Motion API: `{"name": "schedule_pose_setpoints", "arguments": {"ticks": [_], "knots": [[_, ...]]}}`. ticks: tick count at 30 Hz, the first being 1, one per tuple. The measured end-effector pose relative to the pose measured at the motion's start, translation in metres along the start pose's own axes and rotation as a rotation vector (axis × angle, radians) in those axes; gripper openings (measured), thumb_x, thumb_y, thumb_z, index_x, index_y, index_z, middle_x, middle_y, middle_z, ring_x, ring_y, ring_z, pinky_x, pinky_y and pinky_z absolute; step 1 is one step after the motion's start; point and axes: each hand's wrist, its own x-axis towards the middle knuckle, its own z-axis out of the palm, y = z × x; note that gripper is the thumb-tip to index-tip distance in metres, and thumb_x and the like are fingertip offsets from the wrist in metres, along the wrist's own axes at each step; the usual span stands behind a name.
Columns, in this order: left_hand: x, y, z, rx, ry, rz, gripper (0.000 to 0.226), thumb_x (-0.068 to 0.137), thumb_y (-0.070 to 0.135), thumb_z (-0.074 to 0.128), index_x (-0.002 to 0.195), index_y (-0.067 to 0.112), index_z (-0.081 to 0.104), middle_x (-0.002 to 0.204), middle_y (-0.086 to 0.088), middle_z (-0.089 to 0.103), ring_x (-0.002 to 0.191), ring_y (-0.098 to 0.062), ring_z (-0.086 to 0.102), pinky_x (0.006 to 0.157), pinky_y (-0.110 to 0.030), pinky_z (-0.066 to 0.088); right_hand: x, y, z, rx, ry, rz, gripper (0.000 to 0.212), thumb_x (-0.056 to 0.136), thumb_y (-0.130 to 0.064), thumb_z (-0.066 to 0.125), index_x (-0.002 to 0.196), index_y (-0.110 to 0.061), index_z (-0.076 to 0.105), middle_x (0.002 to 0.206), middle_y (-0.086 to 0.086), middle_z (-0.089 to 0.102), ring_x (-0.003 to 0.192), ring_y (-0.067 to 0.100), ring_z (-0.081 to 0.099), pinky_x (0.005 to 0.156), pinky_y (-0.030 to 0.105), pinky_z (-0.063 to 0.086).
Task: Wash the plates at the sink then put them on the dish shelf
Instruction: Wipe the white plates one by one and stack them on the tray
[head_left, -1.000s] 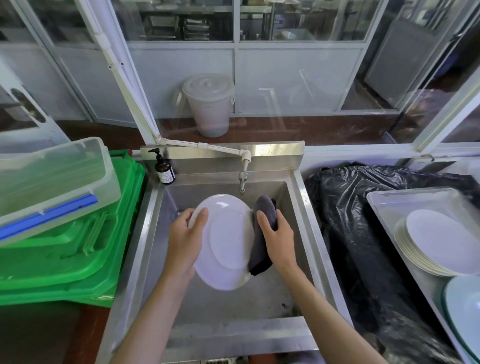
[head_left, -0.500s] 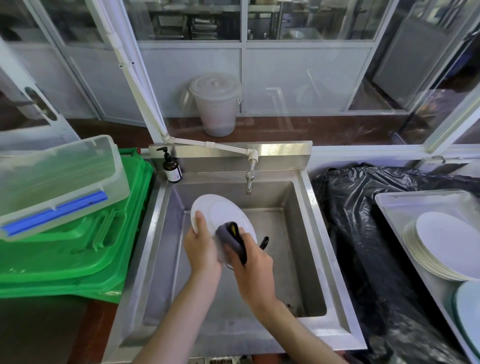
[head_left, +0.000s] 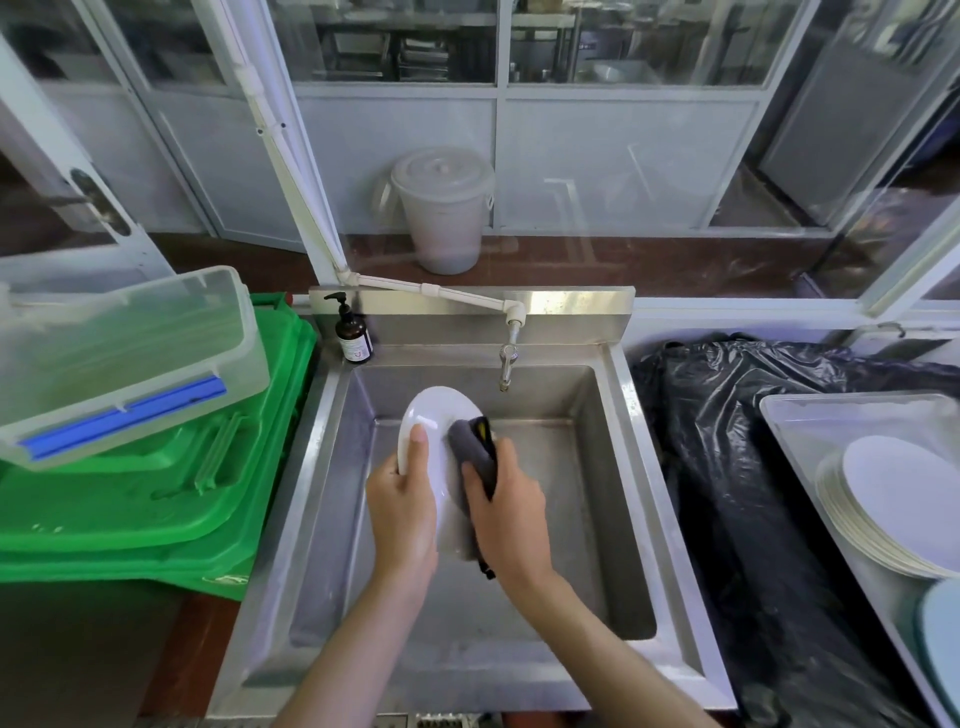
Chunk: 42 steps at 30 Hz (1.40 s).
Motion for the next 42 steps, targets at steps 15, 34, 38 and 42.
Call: {"name": "schedule_pose_setpoints", "arguments": {"ticks": [15, 34, 38, 42], "knots": [[-0.015, -0.010, 0.003, 0.487, -0.191, 0.576, 0.039, 0.102, 0.050, 0.053, 0.071, 0.027, 0.059, 0.052, 0.018, 0.053, 0.051, -0.003, 0.053, 0.050, -0.012, 0.033, 0.047, -0.020, -0.004, 0.765, -0.083, 0.553, 0.071, 0.081, -0.076, 0.068, 0.123, -0.020, 0.059, 0.119, 0.012, 0.068, 0.113, 0.025, 0.068, 0.099, 0.042, 0.056], [0.078, -0.023, -0.043, 0.307, -0.257, -0.143, 0.050, 0.100, 0.057, 0.058, 0.147, 0.043, 0.051, 0.140, 0.002, 0.061, 0.124, -0.027, 0.060, 0.097, -0.048, 0.054, 0.035, 0.045, -0.023, 0.542, 0.092, 0.450, 0.043, 0.082, -0.034, 0.087, 0.100, -0.001, 0.066, 0.090, 0.013, 0.075, 0.079, 0.025, 0.070, 0.072, 0.044, 0.059], [0.079, -0.023, -0.042, 0.045, -0.361, -0.532, 0.063, 0.096, 0.076, 0.040, 0.131, 0.030, 0.066, 0.122, -0.008, 0.075, 0.113, -0.033, 0.070, 0.094, -0.052, 0.057, 0.038, 0.055, -0.034, 0.209, 0.067, 0.308, 0.045, 0.075, -0.046, 0.090, 0.086, -0.012, 0.063, 0.079, 0.000, 0.071, 0.073, 0.016, 0.067, 0.062, 0.033, 0.054], [0.079, -0.024, -0.036, 0.042, -0.299, -0.475, 0.058, 0.099, 0.071, 0.043, 0.130, 0.029, 0.068, 0.124, -0.008, 0.075, 0.109, -0.031, 0.072, 0.084, -0.047, 0.059, 0.044, 0.066, -0.047, 0.087, 0.150, 0.302, 0.041, 0.076, -0.055, 0.086, 0.087, -0.021, 0.066, 0.081, -0.006, 0.072, 0.078, 0.013, 0.070, 0.064, 0.030, 0.055]]}}
